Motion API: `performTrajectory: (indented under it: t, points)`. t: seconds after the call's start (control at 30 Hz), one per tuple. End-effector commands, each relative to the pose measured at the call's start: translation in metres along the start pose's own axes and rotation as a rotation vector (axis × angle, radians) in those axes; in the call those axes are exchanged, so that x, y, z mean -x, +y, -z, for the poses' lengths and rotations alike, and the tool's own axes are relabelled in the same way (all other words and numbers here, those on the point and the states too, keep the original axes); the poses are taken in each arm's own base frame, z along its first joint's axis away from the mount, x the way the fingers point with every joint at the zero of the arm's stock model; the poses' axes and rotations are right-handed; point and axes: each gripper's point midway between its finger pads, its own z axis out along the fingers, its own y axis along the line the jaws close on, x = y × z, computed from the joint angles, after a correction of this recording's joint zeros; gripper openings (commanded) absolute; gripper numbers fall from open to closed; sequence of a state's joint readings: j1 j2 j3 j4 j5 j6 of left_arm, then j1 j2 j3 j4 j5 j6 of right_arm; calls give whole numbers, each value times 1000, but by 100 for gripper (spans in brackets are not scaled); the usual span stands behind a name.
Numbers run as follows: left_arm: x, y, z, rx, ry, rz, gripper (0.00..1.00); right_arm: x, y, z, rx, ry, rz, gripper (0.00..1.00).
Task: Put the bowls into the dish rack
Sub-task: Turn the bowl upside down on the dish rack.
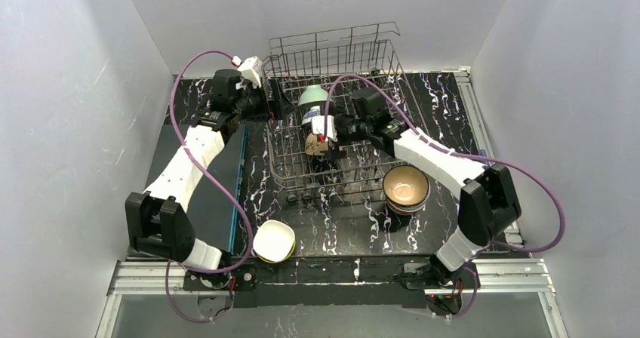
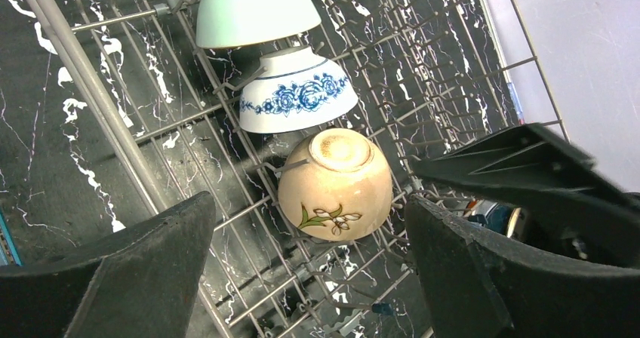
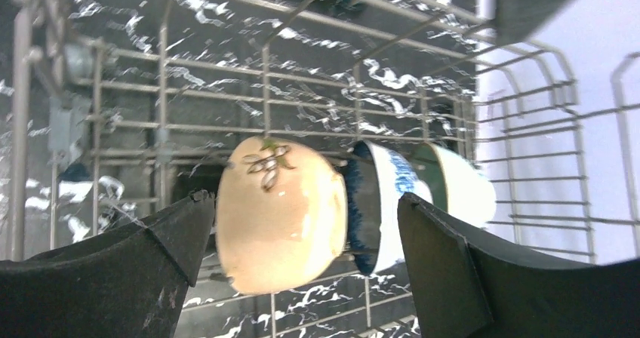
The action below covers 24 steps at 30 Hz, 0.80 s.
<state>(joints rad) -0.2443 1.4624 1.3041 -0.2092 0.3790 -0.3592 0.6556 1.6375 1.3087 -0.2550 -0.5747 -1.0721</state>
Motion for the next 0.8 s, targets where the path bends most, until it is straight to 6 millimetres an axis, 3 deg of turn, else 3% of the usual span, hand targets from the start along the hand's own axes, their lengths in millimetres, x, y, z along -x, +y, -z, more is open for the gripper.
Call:
performTrajectory:
  t: [0.0, 0.17, 0.37, 0.53, 0.77]
  points:
    - [9, -12, 11, -44, -33, -22, 94, 38, -60, 25, -314, -114, -140, 99]
    - [11, -23, 12, -102, -48, -25, 94, 31, -97, 51, -574, -104, -461, 99]
    - [9, -45, 12, -214, -46, -22, 94, 1, -126, 93, -791, -27, -736, 99]
    - [-4, -77, 10, -328, -33, -95, 93, -35, -136, 136, -825, -121, -1035, 99]
    - [-45, -140, 14, -584, 12, -327, 92, -70, -135, 193, -877, -358, -1272, 99]
